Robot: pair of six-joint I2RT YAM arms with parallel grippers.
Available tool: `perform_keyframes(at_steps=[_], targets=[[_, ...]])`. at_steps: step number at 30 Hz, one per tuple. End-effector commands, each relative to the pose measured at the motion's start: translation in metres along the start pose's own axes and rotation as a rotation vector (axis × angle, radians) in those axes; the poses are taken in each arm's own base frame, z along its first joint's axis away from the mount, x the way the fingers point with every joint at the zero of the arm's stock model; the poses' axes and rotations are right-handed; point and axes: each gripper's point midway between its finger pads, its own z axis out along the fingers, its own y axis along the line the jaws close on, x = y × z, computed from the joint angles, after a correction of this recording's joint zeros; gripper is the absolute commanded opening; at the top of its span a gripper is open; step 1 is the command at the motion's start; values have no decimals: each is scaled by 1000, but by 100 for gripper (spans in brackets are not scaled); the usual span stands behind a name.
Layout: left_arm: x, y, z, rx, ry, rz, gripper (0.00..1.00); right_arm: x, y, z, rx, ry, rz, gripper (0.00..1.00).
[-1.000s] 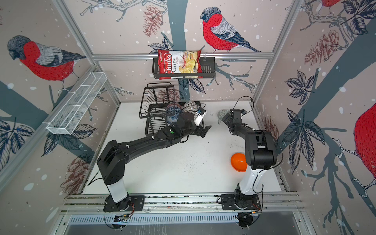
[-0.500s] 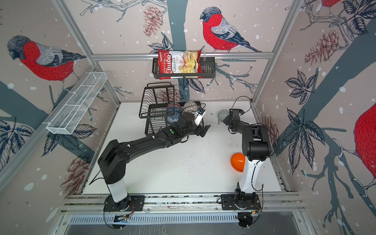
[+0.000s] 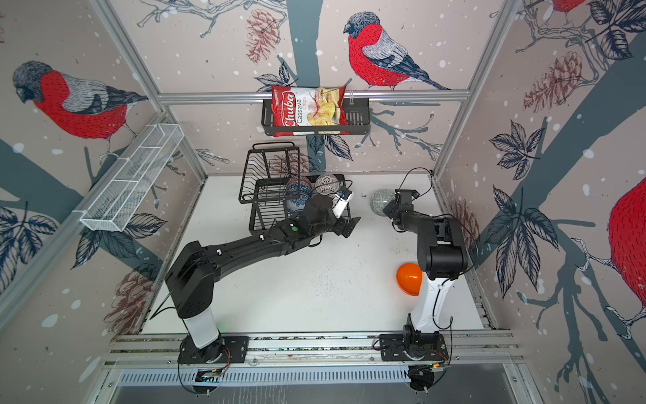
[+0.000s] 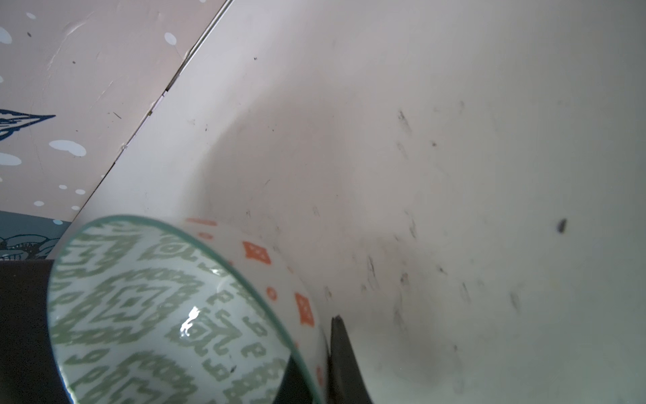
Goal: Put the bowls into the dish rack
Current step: 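Lift the green bowl with the right while the left reaches toward it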
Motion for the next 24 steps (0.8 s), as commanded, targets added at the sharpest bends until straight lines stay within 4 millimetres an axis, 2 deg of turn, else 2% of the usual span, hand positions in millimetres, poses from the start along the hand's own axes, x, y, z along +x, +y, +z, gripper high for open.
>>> perform_keyframes(at_steps=[1,7,13,17,24], targets=[[-13,-3,-4,21,-60,-22,99,2,31,-20,-109,-21,-9,4],[-18,14,-8,-24,-75,-105,99,22,72,-68,-205,-78,-76,1],[-5,41,0,-89,-16,-240,98,34,83,-108,-249,-149,-105,1],[5,43,5,-98,9,-274,98,30,83,-127,-276,-199,-105,0],[24,47,15,-133,55,-333,95,23,98,-150,-329,-290,-146,0]])
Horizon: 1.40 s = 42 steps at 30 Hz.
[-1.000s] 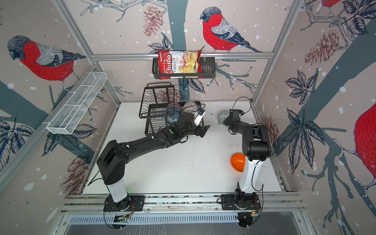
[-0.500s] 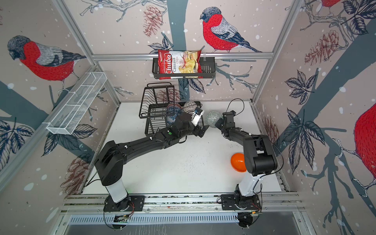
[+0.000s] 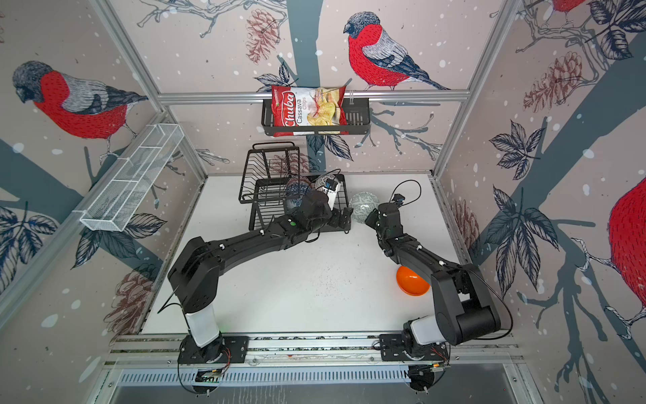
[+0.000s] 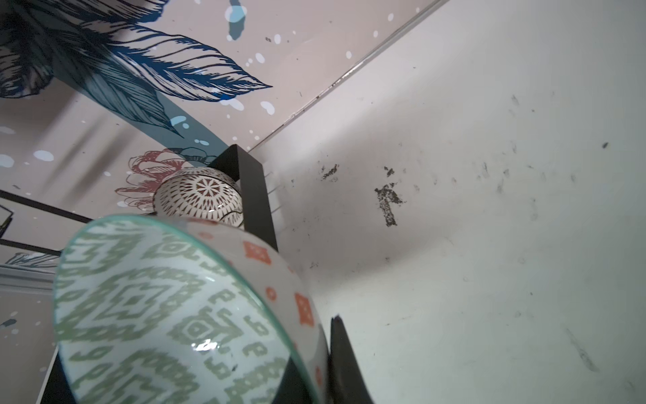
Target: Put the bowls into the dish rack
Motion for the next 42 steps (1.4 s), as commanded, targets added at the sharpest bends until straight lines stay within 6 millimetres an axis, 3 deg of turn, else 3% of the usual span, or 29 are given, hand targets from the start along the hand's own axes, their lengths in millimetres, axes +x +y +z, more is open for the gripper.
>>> perform_keyframes(at_steps=[1,11,16,31,39,42], targets=[[2,6,3,-31,9,-50,94,-25,17,-9,-60,-117,-19,0],[15,7,15,-8,34,-110,80,-30,40,-37,-151,-208,-55,0],[18,9,18,-18,41,-104,73,-19,50,-43,-157,-240,-85,1],[14,3,13,29,18,-114,36,-8,69,-61,-221,-310,-115,2],[9,3,9,36,-1,-112,0,-1,73,-55,-220,-288,-130,3],[4,6,4,24,-23,-110,0,-1,72,-54,-215,-288,-134,4]])
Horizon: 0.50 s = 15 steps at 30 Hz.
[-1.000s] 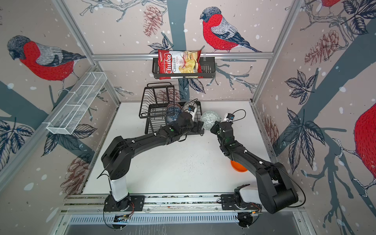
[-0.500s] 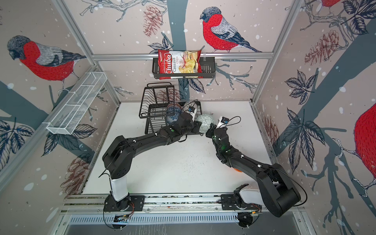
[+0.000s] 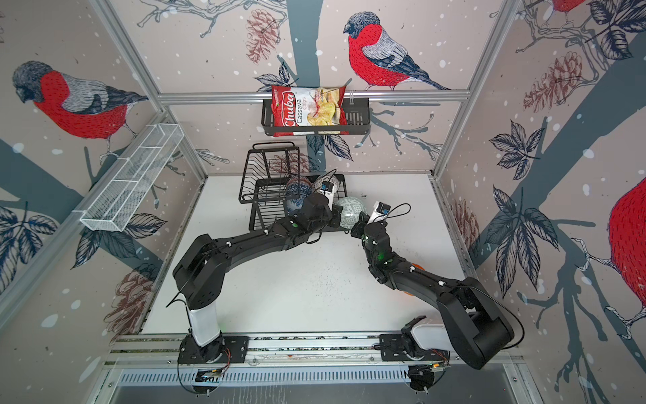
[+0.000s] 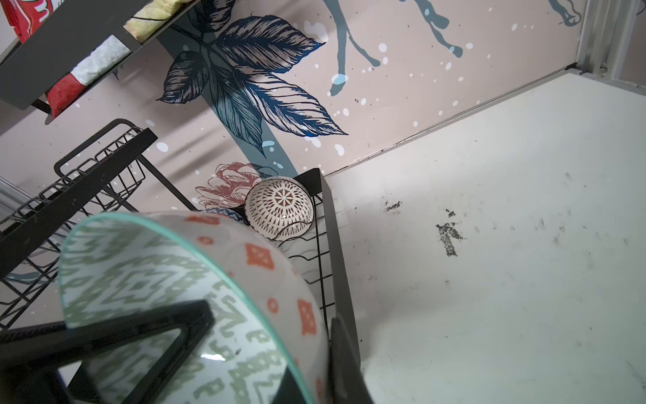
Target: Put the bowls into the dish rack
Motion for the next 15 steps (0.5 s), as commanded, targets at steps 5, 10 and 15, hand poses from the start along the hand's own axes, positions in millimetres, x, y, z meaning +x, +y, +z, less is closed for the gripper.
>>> perform_keyframes(at_steps=[5,10,15], targets=[[-19,4,-15,-12,-81,19,0,-22,13,0,-47,-76,29,11],[-23,15,-19,-58,-115,22,0,-17,9,4,-37,-48,41,21],[-25,26,-21,-101,-150,6,0,-18,14,10,-103,6,101,37]])
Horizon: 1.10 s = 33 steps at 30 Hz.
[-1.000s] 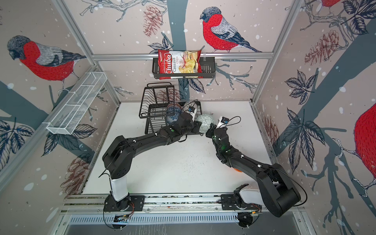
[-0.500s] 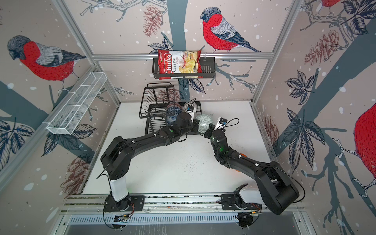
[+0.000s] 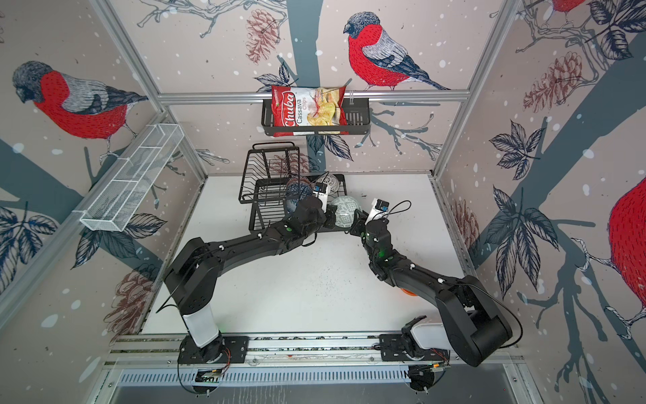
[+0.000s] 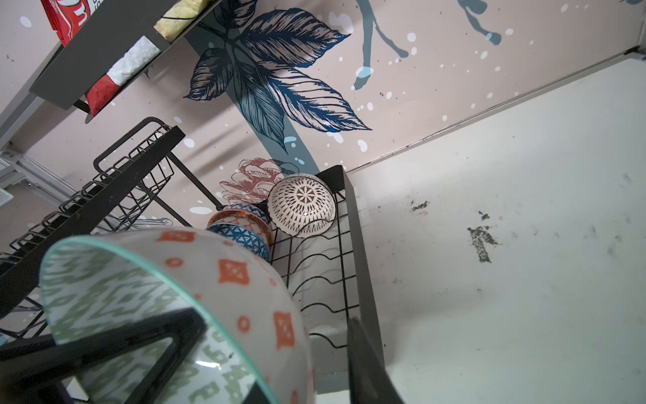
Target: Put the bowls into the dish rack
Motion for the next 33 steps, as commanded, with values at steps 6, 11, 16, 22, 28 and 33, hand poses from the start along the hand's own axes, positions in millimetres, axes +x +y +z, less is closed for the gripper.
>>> perform_keyframes(at_steps=[6,11,16,22,28,33], targets=[[-33,28,-14,-126,-151,12,0,-31,19,-1,-49,10,119,63],[-45,36,-23,-173,-191,12,0,-51,18,-10,14,1,216,78],[-68,43,-41,-223,-279,42,0,-73,30,-19,8,-4,329,96],[-87,46,-67,-261,-420,128,0,-102,53,-30,-84,-51,516,100],[-99,56,-88,-334,-524,184,0,-113,90,-39,-212,-33,690,100],[-100,53,-102,-345,-588,208,0,-112,117,-46,-288,-17,769,100]])
